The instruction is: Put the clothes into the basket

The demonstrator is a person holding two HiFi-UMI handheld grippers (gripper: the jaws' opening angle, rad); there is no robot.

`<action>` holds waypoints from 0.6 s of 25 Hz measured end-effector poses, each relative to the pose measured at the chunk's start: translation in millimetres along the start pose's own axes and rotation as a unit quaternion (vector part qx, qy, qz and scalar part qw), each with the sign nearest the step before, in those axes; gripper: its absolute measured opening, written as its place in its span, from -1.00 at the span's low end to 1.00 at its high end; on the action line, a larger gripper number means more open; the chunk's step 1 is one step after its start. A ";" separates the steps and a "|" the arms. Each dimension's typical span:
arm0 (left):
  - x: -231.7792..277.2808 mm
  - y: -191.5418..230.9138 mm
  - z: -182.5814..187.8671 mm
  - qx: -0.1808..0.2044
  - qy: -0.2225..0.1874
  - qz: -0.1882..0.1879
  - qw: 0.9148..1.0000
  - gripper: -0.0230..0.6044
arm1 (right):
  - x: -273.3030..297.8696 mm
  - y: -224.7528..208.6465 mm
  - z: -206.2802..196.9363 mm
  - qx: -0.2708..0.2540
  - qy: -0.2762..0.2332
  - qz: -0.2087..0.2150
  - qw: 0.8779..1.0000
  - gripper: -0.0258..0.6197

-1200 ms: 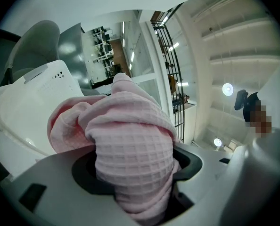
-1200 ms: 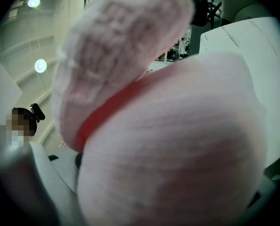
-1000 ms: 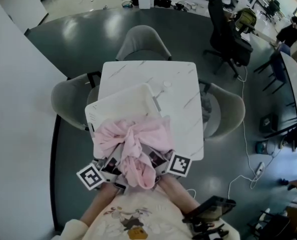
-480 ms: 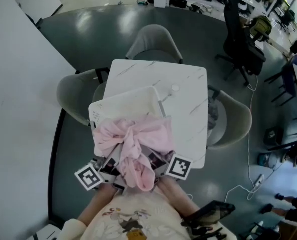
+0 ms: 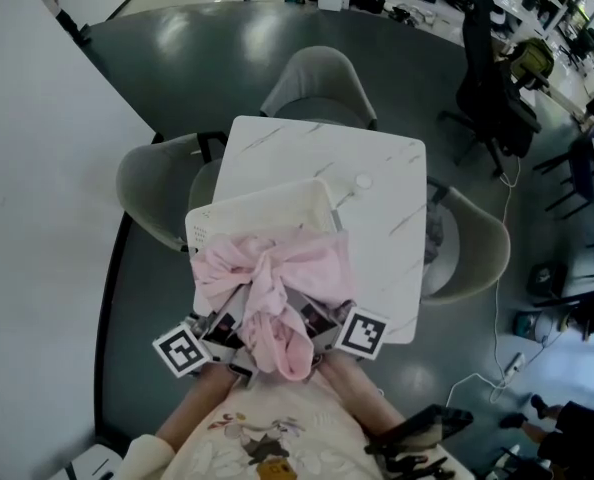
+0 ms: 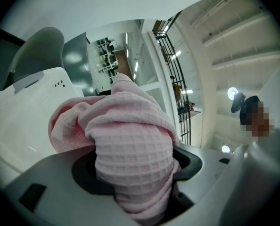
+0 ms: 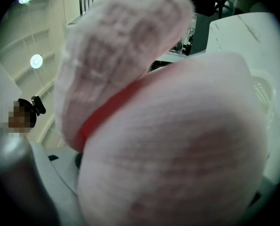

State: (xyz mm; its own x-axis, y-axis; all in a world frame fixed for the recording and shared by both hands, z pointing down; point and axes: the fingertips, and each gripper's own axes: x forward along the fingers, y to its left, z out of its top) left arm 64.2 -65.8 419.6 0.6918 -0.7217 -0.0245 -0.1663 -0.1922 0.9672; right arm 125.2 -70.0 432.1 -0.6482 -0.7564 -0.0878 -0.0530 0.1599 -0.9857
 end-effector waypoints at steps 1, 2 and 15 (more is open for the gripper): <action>3.2 2.6 3.7 -0.004 0.001 0.000 1.000 0.08 | 4.3 -2.2 2.2 0.000 0.000 -0.004 1.000 0.10; 5.8 5.5 7.0 -0.008 0.003 0.000 1.000 0.08 | 8.4 -4.2 3.9 0.001 -0.001 -0.008 1.000 0.10; 25.9 52.9 44.4 -0.021 0.012 0.028 0.999 0.08 | 52.6 -41.6 18.1 -0.017 0.011 -0.062 0.998 0.10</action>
State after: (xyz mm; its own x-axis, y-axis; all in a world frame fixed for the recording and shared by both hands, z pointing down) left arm 42.1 -124.2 458.9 0.6997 -0.7135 0.0353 -0.1752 -0.1235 0.9768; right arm 107.1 -127.9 465.9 -0.6508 -0.7582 0.0386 -0.1600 0.0872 -0.9832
